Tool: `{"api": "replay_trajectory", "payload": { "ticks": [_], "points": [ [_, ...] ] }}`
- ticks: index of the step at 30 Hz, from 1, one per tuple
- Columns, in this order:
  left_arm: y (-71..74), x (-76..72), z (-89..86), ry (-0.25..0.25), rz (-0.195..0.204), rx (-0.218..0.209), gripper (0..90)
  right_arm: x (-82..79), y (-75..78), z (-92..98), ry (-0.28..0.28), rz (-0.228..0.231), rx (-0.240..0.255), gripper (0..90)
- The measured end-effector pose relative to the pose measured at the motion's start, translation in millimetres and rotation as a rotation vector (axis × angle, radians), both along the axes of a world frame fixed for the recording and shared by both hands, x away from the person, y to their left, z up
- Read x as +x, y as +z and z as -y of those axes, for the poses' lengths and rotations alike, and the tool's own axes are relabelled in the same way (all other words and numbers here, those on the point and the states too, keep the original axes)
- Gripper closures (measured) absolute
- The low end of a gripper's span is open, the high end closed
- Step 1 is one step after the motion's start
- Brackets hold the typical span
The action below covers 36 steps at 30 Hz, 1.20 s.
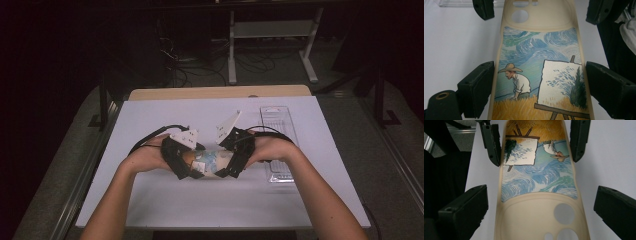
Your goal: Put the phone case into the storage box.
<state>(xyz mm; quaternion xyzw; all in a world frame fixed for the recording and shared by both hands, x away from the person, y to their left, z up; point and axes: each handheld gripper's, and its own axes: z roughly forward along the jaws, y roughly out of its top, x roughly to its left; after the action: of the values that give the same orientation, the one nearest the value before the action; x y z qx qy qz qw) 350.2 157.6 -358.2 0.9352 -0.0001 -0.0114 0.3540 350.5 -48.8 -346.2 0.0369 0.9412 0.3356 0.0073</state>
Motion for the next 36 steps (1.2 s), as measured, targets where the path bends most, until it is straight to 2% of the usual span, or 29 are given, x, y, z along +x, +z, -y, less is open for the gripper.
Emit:
{"api": "replay_trajectory", "payload": {
  "ticks": [3,8,11,17,23,31,33,34,36],
  "points": [
    [-0.3,0.3,0.4,-0.004,0.008,0.011,11.3,-0.7,-3.2,-3.6,0.01,-0.005,-0.002,0.0],
    [-0.5,-0.9,1.7,0.001,0.004,0.006,11.3,-1.1,-7.9,-8.0,0.015,-0.01,-0.037,0.0],
    [0.1,-0.9,1.9,-0.001,0.009,0.009,11.3,-1.5,-8.9,-9.5,0.014,0.009,-0.06,0.0],
    [0.9,-1.7,2.5,0.001,0.007,0.009,11.3,-2.6,-11.7,-11.8,0.014,0.008,-0.092,0.0],
    [2.0,-2.2,4.3,-0.007,0.022,0.015,11.2,-3.1,-14.2,-15.3,0.035,-0.002,-0.128,0.0],
    [3.4,-2.7,5.3,-0.01,0.027,0.014,11.2,-2.3,-14.5,-18.8,0.031,-0.005,-0.131,0.0],
    [3.9,-3.1,5.3,-0.011,0.027,0.013,11.2,-2.2,-14.3,-19.0,0.027,-0.001,-0.131,4.8],
    [3.9,-2.8,5.3,-0.009,0.027,0.014,11.2,-2.6,-13.8,-18.7,0.017,0.014,-0.127,5.7],
    [4.2,-2.8,5.1,-0.01,0.025,0.013,11.2,-2.0,-13.4,-18.6,0.018,0.008,-0.121,6.1]
  ]
}}
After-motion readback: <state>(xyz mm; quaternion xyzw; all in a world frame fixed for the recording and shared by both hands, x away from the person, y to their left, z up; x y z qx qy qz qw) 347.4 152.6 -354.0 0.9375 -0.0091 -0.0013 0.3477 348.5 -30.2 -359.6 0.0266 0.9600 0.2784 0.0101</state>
